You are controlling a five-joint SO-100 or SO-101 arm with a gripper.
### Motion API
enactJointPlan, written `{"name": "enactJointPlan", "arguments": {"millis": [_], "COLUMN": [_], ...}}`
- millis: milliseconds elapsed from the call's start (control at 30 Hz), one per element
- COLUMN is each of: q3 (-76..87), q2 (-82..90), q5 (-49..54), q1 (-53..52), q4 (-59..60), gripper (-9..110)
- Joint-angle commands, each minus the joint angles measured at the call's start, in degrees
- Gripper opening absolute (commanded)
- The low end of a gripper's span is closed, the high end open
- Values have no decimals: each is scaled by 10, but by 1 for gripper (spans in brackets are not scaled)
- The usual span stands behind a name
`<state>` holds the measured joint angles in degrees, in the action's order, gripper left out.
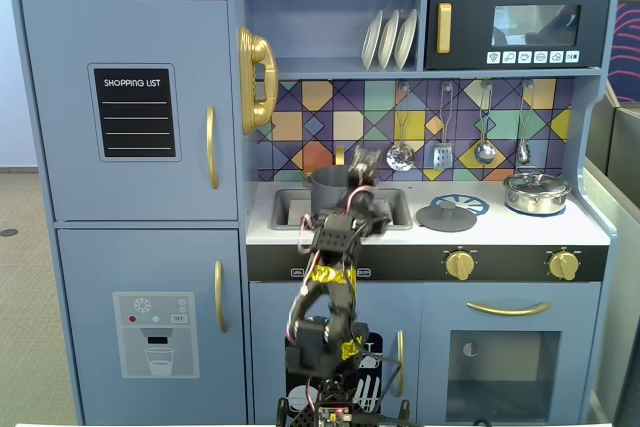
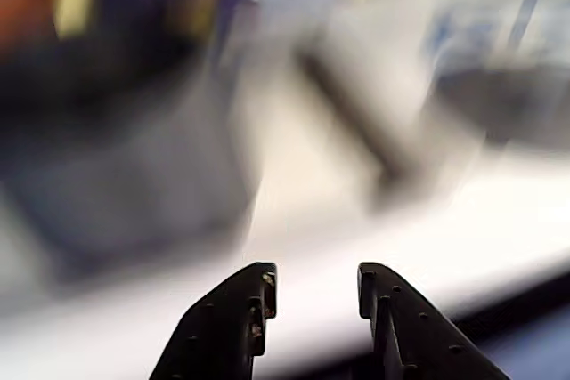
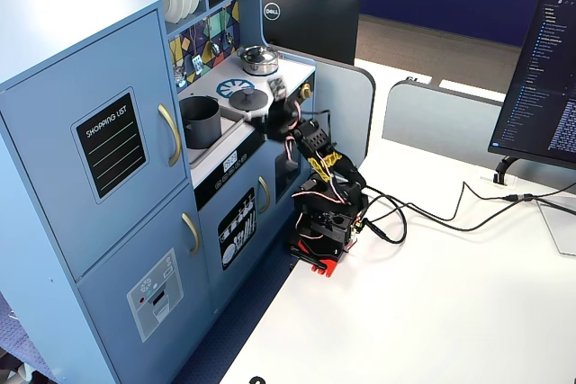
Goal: Take off the lid from the gray recipient and place it on the counter
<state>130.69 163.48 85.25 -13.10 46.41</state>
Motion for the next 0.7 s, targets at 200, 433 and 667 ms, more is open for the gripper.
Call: {"name": "enactJointPlan", "arguments": {"millis": [200, 433, 667], "q3": [202, 349, 412], "q2": [73, 100, 146], "q5": [-13, -14, 81], "q1": [163, 192, 151], "q4": [154, 144, 260], "gripper": [0, 0, 0]}}
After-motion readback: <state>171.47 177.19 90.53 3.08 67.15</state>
